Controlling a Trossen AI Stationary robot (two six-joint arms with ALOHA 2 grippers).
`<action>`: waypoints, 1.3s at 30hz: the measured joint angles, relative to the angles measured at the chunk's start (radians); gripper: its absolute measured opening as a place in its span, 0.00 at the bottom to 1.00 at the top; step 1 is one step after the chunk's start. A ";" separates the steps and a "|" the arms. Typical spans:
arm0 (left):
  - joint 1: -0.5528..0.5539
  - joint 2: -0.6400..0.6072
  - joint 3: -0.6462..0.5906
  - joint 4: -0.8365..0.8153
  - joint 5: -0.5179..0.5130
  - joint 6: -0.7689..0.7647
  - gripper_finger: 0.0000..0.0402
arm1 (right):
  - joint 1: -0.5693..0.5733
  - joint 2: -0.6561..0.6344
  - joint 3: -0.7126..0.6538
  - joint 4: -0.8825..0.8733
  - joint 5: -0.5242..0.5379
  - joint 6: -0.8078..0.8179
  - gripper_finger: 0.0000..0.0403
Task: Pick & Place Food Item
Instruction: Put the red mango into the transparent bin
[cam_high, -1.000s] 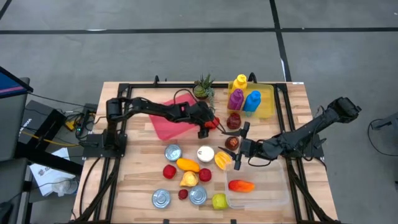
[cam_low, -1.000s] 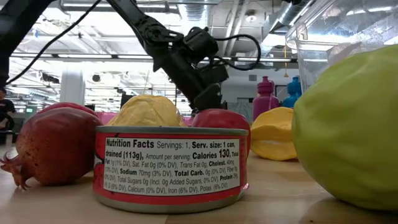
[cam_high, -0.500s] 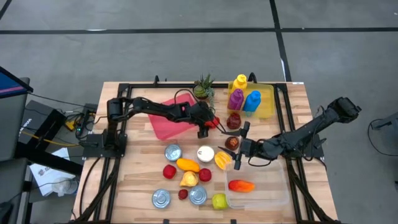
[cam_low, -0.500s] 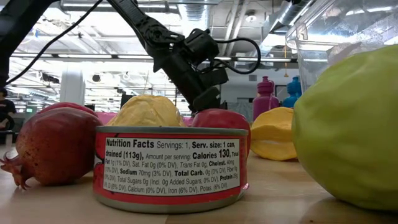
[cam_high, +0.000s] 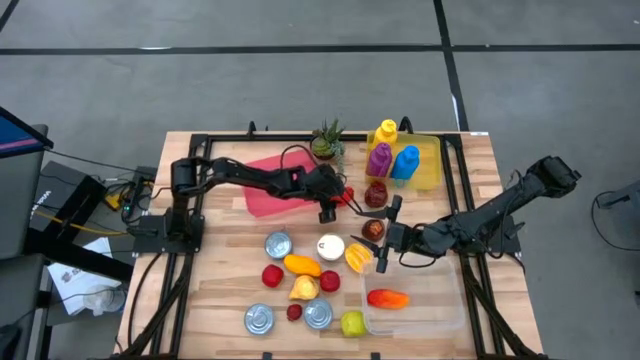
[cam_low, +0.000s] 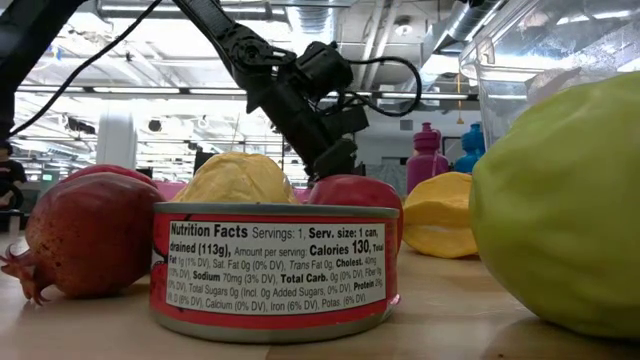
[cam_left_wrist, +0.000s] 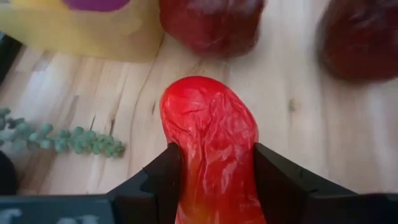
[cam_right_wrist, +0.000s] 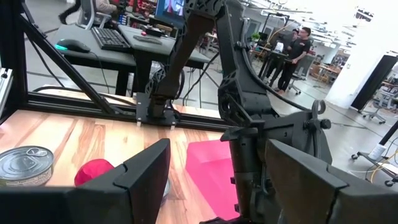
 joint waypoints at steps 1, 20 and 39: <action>-0.005 -0.008 0.000 0.006 -0.001 -0.004 0.40 | 0.000 0.000 0.000 0.004 0.000 -0.001 0.63; -0.067 -0.350 -0.309 0.455 0.018 -0.029 0.39 | 0.020 0.000 0.000 0.026 -0.011 -0.031 0.63; -0.173 -0.500 -0.682 0.846 0.045 -0.051 0.39 | -0.167 0.076 0.336 -0.700 -0.274 0.267 0.63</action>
